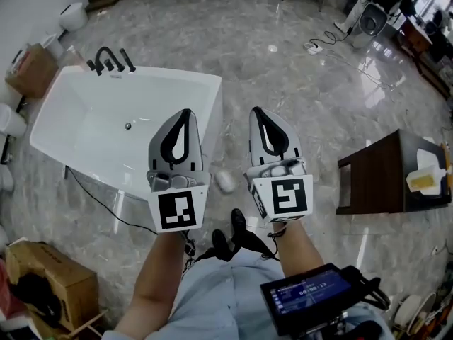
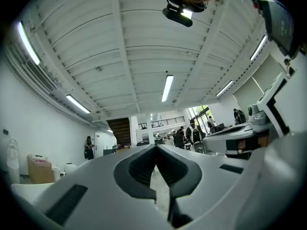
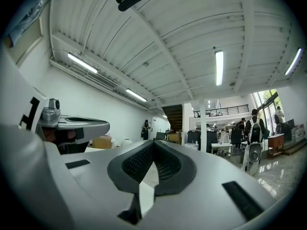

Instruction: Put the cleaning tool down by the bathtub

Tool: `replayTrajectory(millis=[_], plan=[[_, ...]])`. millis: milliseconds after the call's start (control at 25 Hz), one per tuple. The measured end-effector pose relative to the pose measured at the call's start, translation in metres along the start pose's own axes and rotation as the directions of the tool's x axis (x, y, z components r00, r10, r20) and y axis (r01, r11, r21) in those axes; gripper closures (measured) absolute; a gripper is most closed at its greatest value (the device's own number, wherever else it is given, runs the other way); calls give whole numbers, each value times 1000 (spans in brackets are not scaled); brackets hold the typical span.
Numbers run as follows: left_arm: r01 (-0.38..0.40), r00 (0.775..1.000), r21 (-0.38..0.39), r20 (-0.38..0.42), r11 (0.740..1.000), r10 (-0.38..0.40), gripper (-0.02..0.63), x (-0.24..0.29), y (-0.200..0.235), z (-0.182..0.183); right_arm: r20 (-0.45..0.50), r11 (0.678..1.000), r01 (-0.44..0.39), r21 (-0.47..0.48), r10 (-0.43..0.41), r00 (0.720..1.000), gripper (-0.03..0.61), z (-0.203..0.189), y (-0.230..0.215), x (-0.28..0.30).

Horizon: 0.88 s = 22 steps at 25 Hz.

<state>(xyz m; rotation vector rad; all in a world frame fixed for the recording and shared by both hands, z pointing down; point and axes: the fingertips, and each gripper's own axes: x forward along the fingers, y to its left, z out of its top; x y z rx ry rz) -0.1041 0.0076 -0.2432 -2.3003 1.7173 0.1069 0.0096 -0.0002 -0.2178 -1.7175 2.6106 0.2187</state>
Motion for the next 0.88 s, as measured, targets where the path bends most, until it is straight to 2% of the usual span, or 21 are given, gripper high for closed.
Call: replayTrajectory(millis=[280,880], plan=[[10,999,18,47,1000,-11,599,-1,-3,19,35,1000,-11,-24,12,999,566,20,7,-2],[13,998,25,68,1000,-14,598,6,1,33,66,1000,-8,-28,10,998,566,38,7,3]])
